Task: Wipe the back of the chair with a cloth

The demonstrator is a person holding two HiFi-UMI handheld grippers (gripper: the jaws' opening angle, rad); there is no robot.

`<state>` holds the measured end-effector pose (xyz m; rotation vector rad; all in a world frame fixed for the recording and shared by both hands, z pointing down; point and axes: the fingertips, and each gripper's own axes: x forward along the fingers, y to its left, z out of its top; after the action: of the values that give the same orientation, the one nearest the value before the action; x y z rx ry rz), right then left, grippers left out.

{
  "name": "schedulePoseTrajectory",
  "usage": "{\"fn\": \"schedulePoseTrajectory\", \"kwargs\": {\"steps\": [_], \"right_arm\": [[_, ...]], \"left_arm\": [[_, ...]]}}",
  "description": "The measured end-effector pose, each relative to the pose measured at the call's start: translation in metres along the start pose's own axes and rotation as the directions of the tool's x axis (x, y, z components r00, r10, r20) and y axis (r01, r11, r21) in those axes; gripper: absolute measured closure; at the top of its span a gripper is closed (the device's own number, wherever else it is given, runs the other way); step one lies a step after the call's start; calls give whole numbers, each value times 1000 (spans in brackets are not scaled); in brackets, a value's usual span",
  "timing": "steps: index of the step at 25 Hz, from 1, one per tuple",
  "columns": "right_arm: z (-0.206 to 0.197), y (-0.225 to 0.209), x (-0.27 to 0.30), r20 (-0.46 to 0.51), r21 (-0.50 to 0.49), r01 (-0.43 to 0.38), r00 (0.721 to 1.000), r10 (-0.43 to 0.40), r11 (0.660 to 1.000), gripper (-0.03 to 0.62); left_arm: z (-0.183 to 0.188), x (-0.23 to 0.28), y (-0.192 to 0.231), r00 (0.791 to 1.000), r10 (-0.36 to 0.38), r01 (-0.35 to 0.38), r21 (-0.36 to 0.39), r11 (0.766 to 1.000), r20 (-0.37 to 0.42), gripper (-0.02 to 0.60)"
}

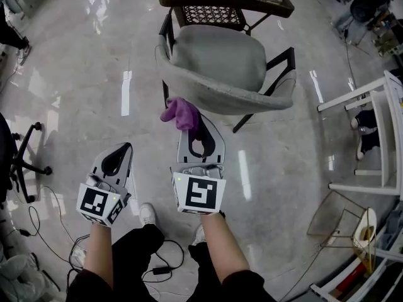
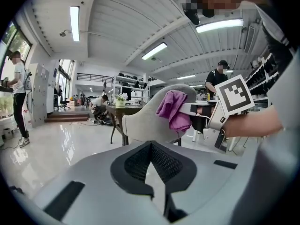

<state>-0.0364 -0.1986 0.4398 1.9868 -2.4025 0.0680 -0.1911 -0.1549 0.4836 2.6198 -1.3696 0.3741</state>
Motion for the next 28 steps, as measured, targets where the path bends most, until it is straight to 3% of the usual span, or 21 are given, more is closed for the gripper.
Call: {"fn": "schedulePoseTrajectory", "kwargs": {"steps": [6,10,13,28], "right_arm": [[-12,14,34,21,76,18,1000,-19,997,517],[-13,-2,39,31,126,56,998,-61,990,517],[-13,-17,32,34,119,74,996,-79,990,517],[-25,-100,-21,66,83,150,986,-156,985,517]], "left_arm": [[-19,-1,28,999,36,-35,13,999,-34,572],[-25,11,34,999,25,-24,32,999,-30,572],[-29,20,25,999,2,0,65,998,-37,572],[-38,73,-52,991,-114,119,91,989,-64,572]]}}
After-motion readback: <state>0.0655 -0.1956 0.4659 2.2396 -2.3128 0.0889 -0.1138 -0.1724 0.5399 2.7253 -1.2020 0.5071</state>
